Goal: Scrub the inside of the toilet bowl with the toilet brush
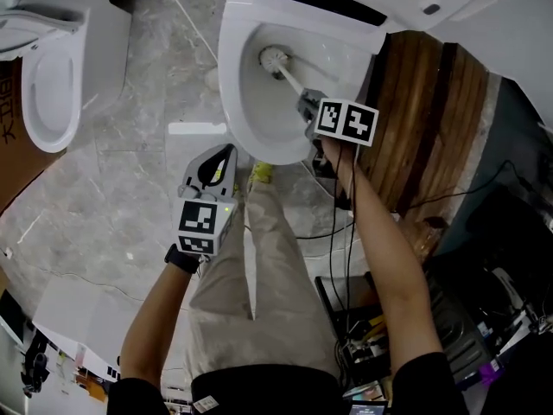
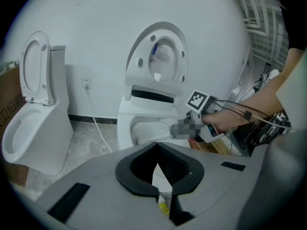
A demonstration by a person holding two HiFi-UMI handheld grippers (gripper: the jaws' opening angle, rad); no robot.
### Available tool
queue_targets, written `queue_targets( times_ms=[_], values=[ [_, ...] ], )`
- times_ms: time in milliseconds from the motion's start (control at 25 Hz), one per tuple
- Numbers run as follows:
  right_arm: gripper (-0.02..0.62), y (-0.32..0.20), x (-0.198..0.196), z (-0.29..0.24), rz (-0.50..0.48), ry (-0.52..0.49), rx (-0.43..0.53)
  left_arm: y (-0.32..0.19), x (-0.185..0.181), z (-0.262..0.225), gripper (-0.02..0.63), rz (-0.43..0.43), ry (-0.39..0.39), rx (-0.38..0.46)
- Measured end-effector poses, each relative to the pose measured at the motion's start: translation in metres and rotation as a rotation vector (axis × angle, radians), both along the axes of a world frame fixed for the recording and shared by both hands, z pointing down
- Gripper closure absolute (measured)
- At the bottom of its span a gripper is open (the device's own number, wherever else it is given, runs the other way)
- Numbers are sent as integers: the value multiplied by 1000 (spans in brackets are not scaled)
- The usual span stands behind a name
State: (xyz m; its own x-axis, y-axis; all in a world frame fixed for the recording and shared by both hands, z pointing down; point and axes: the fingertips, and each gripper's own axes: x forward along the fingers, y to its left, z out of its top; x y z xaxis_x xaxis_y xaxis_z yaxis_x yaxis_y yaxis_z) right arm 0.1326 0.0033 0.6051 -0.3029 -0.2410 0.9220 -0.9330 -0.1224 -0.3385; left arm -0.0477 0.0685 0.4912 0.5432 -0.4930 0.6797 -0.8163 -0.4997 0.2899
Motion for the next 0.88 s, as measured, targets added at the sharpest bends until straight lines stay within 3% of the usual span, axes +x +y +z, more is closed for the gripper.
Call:
queue_targets(
  times_ms=[200, 480, 680, 880],
  values=[
    [434, -2, 4, 7, -242, 193, 27, 0, -2, 0, 589, -13, 4, 1],
    [431, 12, -19, 26, -450, 314, -38, -1, -12, 5, 589, -35, 7, -16],
    [431, 11, -10, 41, -430, 323, -99, 1, -12, 13, 589, -40, 8, -34],
    [431, 9, -7, 62, -398, 331, -95, 5, -11, 22, 589, -49, 16, -60]
  ],
)
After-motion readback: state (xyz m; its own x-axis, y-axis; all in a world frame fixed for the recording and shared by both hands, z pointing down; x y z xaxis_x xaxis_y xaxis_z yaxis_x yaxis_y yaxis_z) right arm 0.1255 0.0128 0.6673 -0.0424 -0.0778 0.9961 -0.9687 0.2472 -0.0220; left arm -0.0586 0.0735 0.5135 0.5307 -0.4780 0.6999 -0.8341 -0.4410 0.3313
